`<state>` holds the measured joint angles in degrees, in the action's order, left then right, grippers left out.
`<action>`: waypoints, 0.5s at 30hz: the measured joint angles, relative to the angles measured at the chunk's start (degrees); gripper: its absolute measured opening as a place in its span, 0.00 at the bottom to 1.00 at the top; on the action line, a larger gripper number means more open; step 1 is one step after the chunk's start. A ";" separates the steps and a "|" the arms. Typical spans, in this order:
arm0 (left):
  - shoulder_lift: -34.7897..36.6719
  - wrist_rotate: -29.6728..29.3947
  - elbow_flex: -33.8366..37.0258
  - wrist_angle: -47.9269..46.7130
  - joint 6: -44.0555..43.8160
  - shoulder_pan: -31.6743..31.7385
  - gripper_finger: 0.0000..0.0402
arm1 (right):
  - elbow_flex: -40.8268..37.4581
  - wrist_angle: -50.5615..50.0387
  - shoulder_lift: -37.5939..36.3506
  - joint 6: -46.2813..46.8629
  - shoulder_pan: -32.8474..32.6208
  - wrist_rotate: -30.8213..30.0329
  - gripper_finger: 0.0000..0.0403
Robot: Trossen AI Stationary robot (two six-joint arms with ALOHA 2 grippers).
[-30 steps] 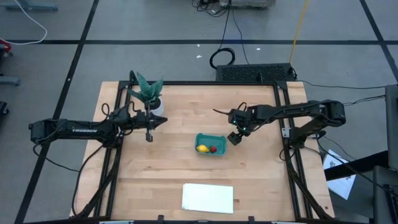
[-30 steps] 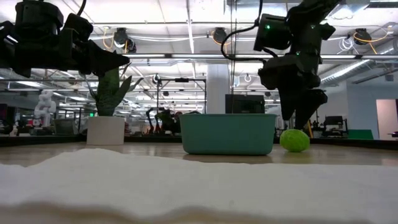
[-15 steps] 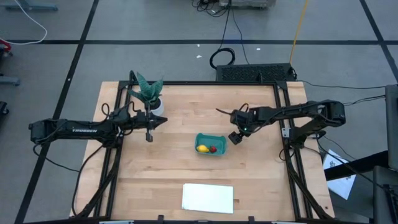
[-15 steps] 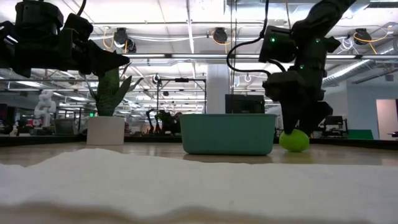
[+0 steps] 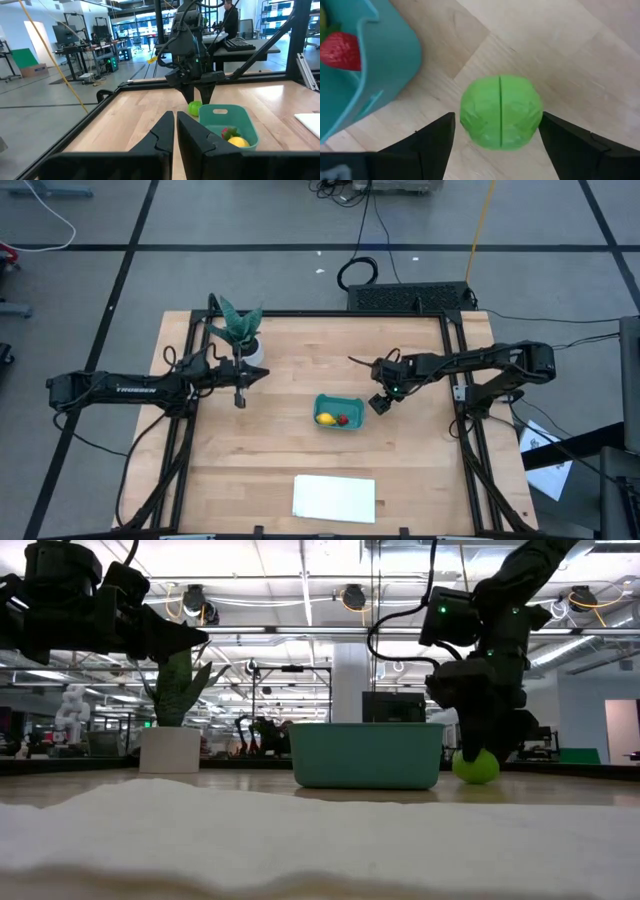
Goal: Pick and placing Produce into tupperware
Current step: Put the green cabbage into the blue bin
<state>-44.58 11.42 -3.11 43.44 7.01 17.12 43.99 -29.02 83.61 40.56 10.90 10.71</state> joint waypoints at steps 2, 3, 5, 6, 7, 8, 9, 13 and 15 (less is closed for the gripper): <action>0.00 0.00 0.00 0.00 0.00 0.00 0.06 | 0.00 0.88 0.00 -0.59 0.00 0.02 0.65; 0.00 0.00 0.00 0.00 0.00 0.00 0.06 | 0.00 1.26 0.00 -0.74 0.00 0.02 0.64; 0.00 0.00 0.00 0.00 0.00 0.00 0.06 | 0.00 1.54 0.00 -1.01 0.00 0.02 0.60; 0.00 0.00 0.00 -0.01 0.00 0.00 0.06 | 0.00 1.65 0.00 -1.16 0.00 0.02 0.59; 0.00 0.00 0.00 0.00 0.00 0.00 0.06 | 0.00 1.71 0.00 -1.26 0.00 0.04 0.57; 0.00 0.00 0.00 0.00 0.00 0.00 0.06 | 0.00 1.71 0.00 -1.38 0.00 0.06 0.56; 0.00 0.00 0.00 0.00 0.00 0.00 0.06 | 0.00 1.71 0.00 -1.38 0.00 0.08 0.55; 0.00 0.00 0.00 -0.21 0.02 0.00 0.06 | 0.00 1.71 0.00 -1.82 0.00 0.10 0.53; 0.01 0.00 0.00 -0.36 0.01 0.00 0.06 | 0.00 1.71 0.00 -2.01 0.00 0.10 0.53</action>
<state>-44.57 11.42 -3.11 43.08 7.01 17.12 43.99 -27.31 83.61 38.54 10.90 10.81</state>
